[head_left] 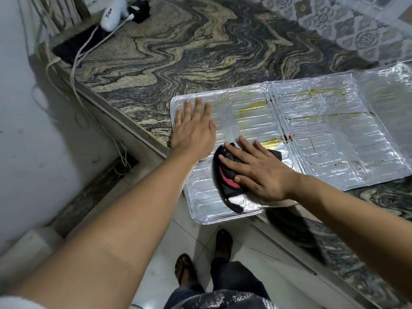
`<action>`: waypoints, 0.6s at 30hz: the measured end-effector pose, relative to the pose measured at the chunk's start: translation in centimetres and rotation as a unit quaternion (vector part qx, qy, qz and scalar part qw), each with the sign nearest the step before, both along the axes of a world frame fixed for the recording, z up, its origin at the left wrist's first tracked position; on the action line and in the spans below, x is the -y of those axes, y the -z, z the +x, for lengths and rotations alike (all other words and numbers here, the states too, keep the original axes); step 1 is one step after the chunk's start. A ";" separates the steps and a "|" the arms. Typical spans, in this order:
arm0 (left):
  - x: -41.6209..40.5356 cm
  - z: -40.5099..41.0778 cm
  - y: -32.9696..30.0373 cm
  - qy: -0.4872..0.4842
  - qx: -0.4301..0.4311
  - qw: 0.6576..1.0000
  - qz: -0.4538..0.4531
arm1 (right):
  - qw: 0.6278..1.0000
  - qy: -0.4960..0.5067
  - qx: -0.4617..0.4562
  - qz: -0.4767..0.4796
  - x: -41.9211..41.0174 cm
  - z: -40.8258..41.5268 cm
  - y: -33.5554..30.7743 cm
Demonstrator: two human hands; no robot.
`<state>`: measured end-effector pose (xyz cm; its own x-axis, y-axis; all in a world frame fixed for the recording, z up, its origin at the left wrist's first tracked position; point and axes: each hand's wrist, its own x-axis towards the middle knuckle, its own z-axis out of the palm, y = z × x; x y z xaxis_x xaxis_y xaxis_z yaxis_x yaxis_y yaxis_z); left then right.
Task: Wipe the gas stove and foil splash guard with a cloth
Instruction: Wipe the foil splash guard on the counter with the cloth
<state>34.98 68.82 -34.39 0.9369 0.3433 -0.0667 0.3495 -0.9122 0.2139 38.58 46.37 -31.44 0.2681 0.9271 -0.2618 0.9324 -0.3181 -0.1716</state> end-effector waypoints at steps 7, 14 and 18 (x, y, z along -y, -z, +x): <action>0.0 -0.1 0.2 -0.015 0.023 1.000 -0.004 | 0.999 0.039 0.011 -0.003 -5.4 7.1 0.1; 0.3 0.2 0.0 -0.031 0.000 0.999 0.014 | 0.996 0.077 0.026 0.023 -9.9 12.9 0.3; 0.4 0.2 0.1 -0.040 -0.010 0.999 0.022 | 0.991 0.129 0.025 0.038 -10.3 13.6 0.4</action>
